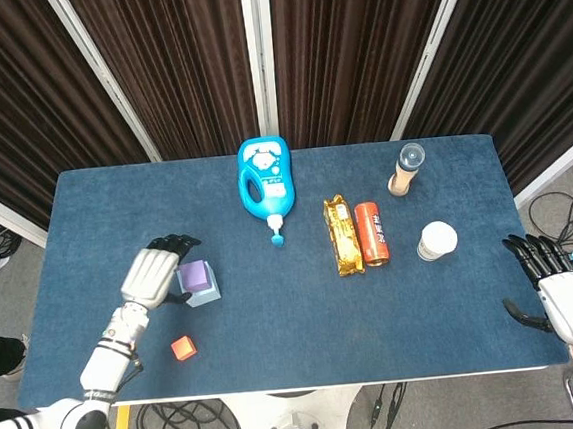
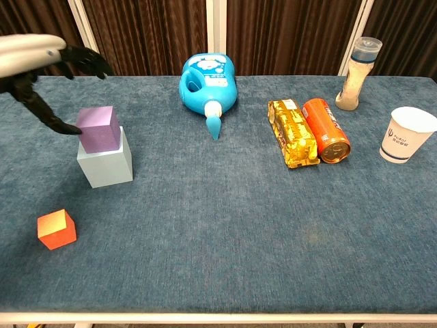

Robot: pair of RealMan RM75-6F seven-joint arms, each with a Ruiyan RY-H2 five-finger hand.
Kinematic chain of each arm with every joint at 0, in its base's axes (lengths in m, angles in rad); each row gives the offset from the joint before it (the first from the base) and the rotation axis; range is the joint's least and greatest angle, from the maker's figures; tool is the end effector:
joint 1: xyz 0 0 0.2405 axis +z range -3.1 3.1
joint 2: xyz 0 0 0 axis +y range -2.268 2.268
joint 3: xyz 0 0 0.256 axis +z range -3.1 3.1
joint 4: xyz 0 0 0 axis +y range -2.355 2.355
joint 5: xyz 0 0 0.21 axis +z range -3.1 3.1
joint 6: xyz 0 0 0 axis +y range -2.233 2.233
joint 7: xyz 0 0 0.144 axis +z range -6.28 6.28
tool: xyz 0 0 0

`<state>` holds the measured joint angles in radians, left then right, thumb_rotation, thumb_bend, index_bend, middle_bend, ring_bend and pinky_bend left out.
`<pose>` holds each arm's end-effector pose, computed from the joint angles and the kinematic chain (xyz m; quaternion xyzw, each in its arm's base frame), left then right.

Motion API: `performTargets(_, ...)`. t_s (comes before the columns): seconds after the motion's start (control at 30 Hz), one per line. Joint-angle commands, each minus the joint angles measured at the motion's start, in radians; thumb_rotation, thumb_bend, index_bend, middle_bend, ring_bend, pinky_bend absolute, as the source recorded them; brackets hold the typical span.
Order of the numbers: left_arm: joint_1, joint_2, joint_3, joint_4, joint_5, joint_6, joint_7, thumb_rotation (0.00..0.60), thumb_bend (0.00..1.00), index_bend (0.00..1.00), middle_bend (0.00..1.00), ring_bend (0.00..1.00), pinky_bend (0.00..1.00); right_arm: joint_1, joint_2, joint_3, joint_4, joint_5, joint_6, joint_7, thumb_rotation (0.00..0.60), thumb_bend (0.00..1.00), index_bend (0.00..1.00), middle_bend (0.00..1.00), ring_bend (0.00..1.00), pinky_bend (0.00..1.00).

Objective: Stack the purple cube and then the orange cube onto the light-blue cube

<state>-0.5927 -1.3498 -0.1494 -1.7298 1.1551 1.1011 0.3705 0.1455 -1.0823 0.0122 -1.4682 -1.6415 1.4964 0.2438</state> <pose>-0.1723 0.3063 0.0453 -0.7099 -0.3857 -0.3810 0.4495 -0.3151 -0.1936 0.1733 0.6383 -0.3711 0.4319 0.5180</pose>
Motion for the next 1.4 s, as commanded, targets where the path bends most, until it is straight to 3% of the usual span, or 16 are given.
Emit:
performTargets(0.03,0.055,0.063,0.032,-0.048,0.036,0.063,-0.015,0.600,0.11,0.26,0.32,0.20,0.24,0.000,0.001,-0.001,-0.001,-0.001,0.000,0.002,0.600,0.20,0.03,0.07,0.00,0.00)
performTargets(0.2,0.141,0.151,0.092,-0.069,0.073,0.122,-0.070,0.600,0.11,0.33,0.41,0.22,0.26,0.002,0.007,-0.002,-0.003,-0.003,-0.002,0.014,0.600,0.20,0.03,0.07,0.00,0.00)
performTargets(0.4,0.213,0.201,0.176,-0.042,0.148,0.126,-0.167,0.600,0.11,0.39,0.46,0.30,0.36,0.003,0.009,-0.003,-0.004,-0.002,-0.005,0.019,0.600,0.20,0.03,0.07,0.00,0.00)
performTargets(0.73,0.269,0.106,0.266,-0.002,0.321,0.130,-0.243,0.600,0.12,0.40,0.47,0.33,0.40,0.008,0.005,-0.007,-0.004,-0.004,-0.019,0.009,0.600,0.20,0.03,0.07,0.00,0.00)
performTargets(0.9,0.280,0.030,0.267,0.008,0.300,0.103,-0.221,0.600,0.12,0.40,0.47,0.34,0.42,0.008,0.007,-0.007,-0.005,-0.004,-0.019,0.013,0.600,0.20,0.03,0.07,0.00,0.00)
performTargets(1.17,0.308,-0.095,0.224,0.014,0.210,0.114,-0.114,0.600,0.12,0.40,0.48,0.35,0.44,0.009,0.009,-0.007,-0.004,-0.002,-0.019,0.020,0.600,0.20,0.03,0.07,0.00,0.00)
performTargets(1.4,0.323,-0.154,0.196,0.010,0.119,0.114,-0.049,0.600,0.12,0.39,0.50,0.37,0.45,0.008,0.012,-0.005,-0.005,-0.001,-0.015,0.028,0.600,0.20,0.03,0.07,0.00,0.00)
